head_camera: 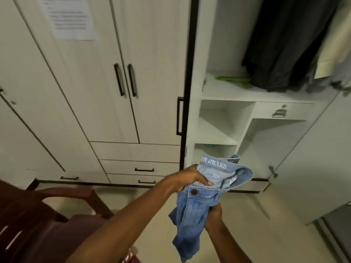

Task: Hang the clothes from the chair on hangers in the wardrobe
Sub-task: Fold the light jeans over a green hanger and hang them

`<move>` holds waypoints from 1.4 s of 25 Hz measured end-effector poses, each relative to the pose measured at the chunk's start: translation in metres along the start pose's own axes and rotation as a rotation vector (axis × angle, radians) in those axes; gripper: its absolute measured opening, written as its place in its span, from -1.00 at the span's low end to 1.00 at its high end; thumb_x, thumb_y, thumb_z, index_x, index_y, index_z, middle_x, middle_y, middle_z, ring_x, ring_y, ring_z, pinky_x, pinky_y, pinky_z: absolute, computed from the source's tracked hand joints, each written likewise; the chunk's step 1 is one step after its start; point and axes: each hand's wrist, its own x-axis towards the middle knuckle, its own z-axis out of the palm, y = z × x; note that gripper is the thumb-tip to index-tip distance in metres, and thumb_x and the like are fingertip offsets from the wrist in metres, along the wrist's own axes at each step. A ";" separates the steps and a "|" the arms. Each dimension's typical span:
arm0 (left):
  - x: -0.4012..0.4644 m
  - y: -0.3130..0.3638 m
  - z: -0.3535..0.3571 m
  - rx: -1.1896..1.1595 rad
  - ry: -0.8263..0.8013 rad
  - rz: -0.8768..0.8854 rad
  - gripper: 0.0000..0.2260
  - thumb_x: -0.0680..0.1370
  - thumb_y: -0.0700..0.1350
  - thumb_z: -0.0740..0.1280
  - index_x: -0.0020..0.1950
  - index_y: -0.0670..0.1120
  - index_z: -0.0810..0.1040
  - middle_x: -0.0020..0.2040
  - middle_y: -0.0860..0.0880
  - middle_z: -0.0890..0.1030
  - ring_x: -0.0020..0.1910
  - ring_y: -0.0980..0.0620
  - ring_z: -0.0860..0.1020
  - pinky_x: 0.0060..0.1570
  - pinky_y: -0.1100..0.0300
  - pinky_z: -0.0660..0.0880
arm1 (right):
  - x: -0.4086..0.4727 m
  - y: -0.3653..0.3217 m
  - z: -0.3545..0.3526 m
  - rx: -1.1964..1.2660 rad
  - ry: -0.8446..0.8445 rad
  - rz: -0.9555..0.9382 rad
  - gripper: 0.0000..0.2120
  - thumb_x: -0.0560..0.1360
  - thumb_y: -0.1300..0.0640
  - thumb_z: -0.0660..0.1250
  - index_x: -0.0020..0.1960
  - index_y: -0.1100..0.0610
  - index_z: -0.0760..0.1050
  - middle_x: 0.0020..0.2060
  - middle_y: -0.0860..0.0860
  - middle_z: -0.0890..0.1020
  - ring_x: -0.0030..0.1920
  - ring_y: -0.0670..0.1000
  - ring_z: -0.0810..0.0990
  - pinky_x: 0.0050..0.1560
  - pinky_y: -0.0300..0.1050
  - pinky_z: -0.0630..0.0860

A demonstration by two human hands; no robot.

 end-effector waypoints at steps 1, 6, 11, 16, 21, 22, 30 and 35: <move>0.016 0.013 0.013 0.001 -0.005 0.022 -0.55 0.47 -0.41 0.44 0.34 -0.18 0.59 0.26 -0.10 0.66 0.26 -0.06 0.62 0.28 0.17 0.52 | 0.000 -0.023 -0.001 0.039 -0.092 -0.017 -0.72 0.54 0.06 0.44 0.05 0.28 0.53 -0.17 0.19 0.65 -0.24 0.10 0.70 -0.21 -0.05 0.67; 0.090 0.087 0.046 -0.056 -0.008 0.129 -0.65 0.47 -0.43 0.42 0.20 -0.15 0.65 0.13 -0.09 0.71 0.07 0.00 0.68 0.09 0.20 0.58 | 0.003 -0.131 0.004 -0.170 -0.039 -0.246 -0.63 0.73 0.14 0.10 -0.06 0.26 0.61 -0.19 0.15 0.69 -0.13 0.10 0.66 -0.09 -0.04 0.60; 0.150 0.150 0.045 0.082 -0.022 0.277 -0.63 0.39 -0.42 0.48 0.19 -0.30 0.66 0.13 -0.23 0.69 0.09 -0.16 0.66 0.18 0.00 0.57 | 0.012 -0.229 0.012 -0.605 -0.002 -0.512 -0.61 0.45 0.04 0.43 0.22 0.19 0.59 -0.02 0.14 0.72 -0.05 0.19 0.67 -0.06 0.04 0.61; 0.176 0.226 0.021 0.119 -0.072 0.400 -0.53 0.23 -0.26 0.58 0.12 -0.31 0.66 0.10 -0.26 0.66 0.09 -0.20 0.63 0.23 -0.06 0.53 | 0.028 -0.326 0.023 -0.742 -0.018 -0.760 -0.15 0.14 0.12 0.71 0.37 0.13 0.45 0.21 0.06 0.66 0.19 0.08 0.66 0.06 -0.11 0.63; 0.217 0.297 -0.003 0.061 -0.089 0.581 -0.54 0.31 -0.35 0.53 0.21 -0.34 0.62 0.12 -0.22 0.67 0.13 -0.17 0.63 0.26 0.01 0.53 | 0.031 -0.437 0.063 -0.655 -0.134 -1.030 -0.10 0.15 0.20 0.73 0.40 0.14 0.40 0.29 0.05 0.61 0.29 0.08 0.60 0.23 0.06 0.57; 0.231 0.306 -0.006 0.064 -0.090 0.598 -0.53 0.33 -0.39 0.50 0.24 -0.34 0.60 0.16 -0.22 0.66 0.16 -0.18 0.62 0.28 0.00 0.52 | 0.028 -0.458 0.076 -0.655 -0.187 -1.053 -0.19 0.19 0.23 0.70 0.36 0.17 0.44 0.25 0.07 0.64 0.26 0.07 0.62 0.19 0.02 0.59; 0.313 0.361 -0.031 -0.150 0.072 0.530 -0.62 0.44 0.04 0.57 0.05 -0.24 0.71 0.02 -0.24 0.72 -0.03 -0.14 0.70 0.05 0.04 0.65 | 0.064 -0.542 0.146 -0.540 -0.116 -1.256 -0.62 0.43 0.18 0.51 0.22 0.23 0.60 0.12 0.13 0.71 0.17 0.14 0.68 0.21 0.08 0.62; 0.340 0.392 -0.043 -0.285 0.054 0.452 -0.35 0.53 0.30 0.35 0.30 -0.25 0.61 0.19 -0.27 0.66 0.23 -0.25 0.62 0.31 -0.15 0.52 | 0.097 -0.577 0.139 -0.562 -0.094 -1.320 -0.73 0.53 0.29 0.45 0.22 0.20 0.60 0.11 0.16 0.70 0.13 0.18 0.69 0.13 0.18 0.63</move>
